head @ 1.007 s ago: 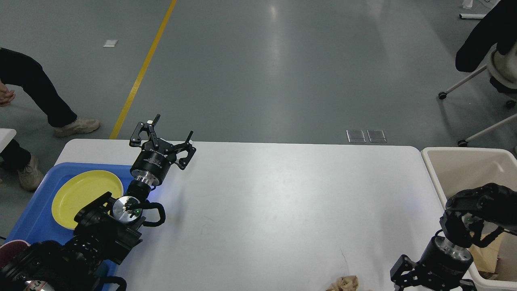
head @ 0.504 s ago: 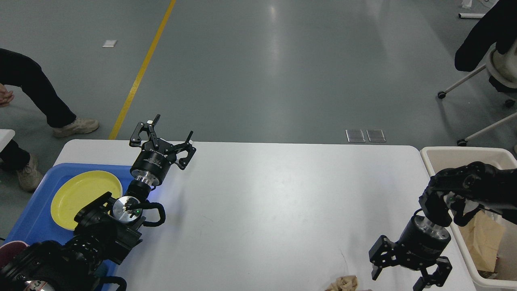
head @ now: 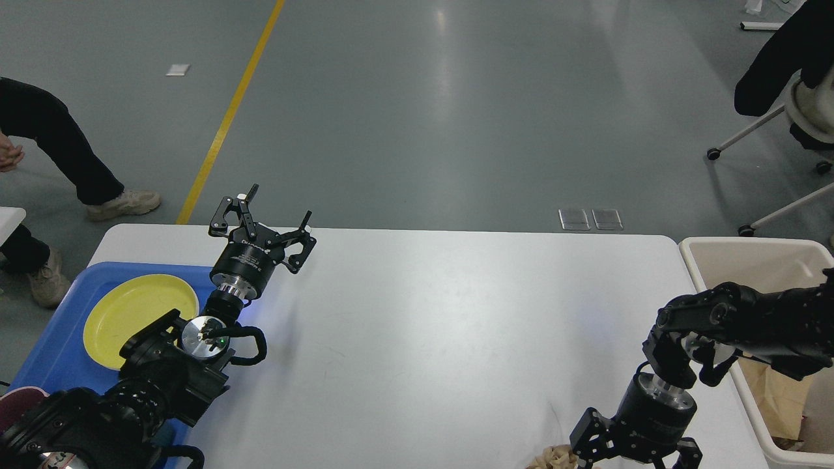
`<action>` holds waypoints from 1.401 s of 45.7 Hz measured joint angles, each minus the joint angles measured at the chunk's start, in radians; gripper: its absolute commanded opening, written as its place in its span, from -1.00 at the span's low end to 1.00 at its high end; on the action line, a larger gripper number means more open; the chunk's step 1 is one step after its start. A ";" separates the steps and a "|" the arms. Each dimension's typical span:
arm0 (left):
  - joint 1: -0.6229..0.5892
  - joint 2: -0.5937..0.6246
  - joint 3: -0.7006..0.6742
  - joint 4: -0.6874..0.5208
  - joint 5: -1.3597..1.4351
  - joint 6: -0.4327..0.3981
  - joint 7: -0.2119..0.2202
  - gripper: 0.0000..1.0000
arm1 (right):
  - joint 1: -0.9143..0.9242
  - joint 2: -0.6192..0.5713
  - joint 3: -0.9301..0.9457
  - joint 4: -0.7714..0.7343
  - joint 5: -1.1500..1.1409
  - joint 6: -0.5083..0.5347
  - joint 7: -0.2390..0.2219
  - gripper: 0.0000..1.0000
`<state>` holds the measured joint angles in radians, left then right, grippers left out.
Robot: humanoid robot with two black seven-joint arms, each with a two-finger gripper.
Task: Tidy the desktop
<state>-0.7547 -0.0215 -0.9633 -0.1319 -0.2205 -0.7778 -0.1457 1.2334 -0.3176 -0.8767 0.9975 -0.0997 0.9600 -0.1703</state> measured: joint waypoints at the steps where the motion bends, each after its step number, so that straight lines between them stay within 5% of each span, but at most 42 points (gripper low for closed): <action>1: 0.000 0.000 0.000 0.000 0.000 0.000 0.000 0.94 | -0.001 0.000 0.001 -0.002 0.000 0.000 0.000 1.00; 40: 0.000 0.000 0.000 0.000 -0.001 0.000 0.000 0.94 | -0.110 0.020 0.051 -0.148 0.000 0.000 0.000 1.00; 53: 0.000 0.000 0.000 0.000 -0.001 0.000 0.000 0.94 | -0.106 0.016 0.048 -0.140 0.012 0.000 -0.001 0.21; 64: 0.000 0.000 0.000 0.000 0.000 0.000 0.000 0.94 | -0.104 0.011 0.038 -0.137 0.012 0.000 -0.002 0.02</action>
<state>-0.7547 -0.0215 -0.9633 -0.1319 -0.2207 -0.7778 -0.1457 1.1290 -0.3065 -0.8388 0.8605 -0.0876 0.9599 -0.1725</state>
